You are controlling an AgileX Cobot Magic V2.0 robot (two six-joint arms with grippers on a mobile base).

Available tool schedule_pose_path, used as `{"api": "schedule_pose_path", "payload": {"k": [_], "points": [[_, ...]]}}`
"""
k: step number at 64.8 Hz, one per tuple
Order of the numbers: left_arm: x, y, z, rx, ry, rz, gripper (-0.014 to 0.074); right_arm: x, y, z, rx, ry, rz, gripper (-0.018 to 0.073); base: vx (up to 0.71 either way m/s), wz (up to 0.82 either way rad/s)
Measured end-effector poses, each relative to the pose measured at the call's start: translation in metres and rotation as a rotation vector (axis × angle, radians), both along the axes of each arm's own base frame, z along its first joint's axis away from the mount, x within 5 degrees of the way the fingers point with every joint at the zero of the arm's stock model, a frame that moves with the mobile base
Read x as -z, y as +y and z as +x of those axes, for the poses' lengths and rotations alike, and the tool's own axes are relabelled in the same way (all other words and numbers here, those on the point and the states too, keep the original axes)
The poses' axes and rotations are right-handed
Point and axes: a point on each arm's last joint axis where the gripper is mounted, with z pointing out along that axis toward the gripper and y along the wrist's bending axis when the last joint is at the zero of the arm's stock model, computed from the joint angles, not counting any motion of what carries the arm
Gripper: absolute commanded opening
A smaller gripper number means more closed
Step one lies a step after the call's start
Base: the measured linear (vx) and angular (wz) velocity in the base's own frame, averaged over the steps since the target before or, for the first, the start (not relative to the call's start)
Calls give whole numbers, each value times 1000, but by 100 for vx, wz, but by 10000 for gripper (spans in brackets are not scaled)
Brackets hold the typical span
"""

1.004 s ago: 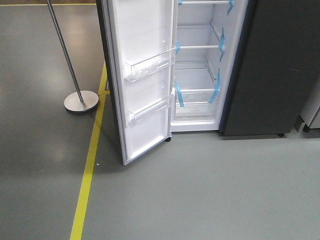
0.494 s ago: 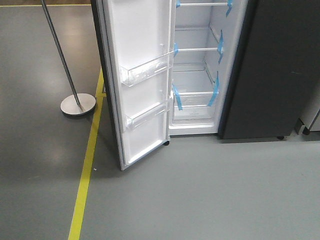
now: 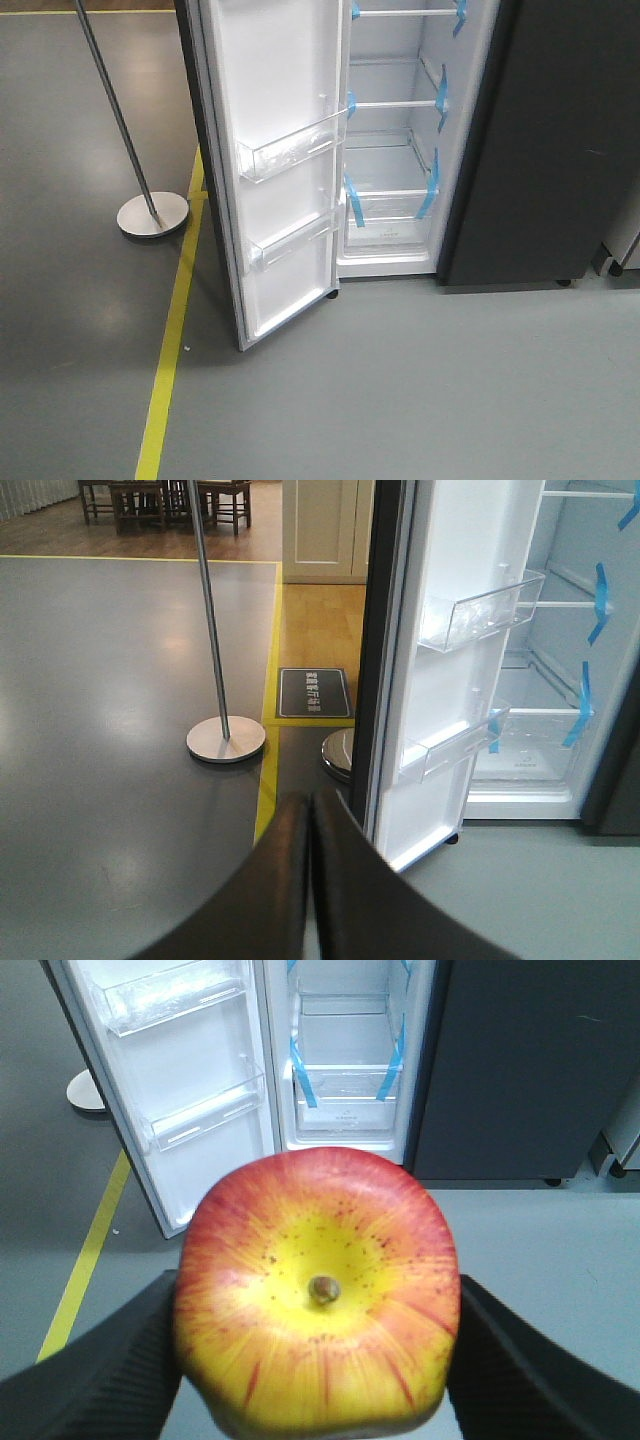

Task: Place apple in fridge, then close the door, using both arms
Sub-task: 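Drive closer to the open refrigerator door holding the apple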

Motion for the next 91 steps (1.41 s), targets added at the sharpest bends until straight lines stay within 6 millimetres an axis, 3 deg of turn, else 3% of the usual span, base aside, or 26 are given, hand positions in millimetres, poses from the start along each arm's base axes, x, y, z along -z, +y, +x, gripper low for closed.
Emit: {"api": "schedule_pose_path", "payload": {"k": [91], "points": [[0,0,0,3,0,0,-6,0,0,0,0,0,0,125,8,4]]}}
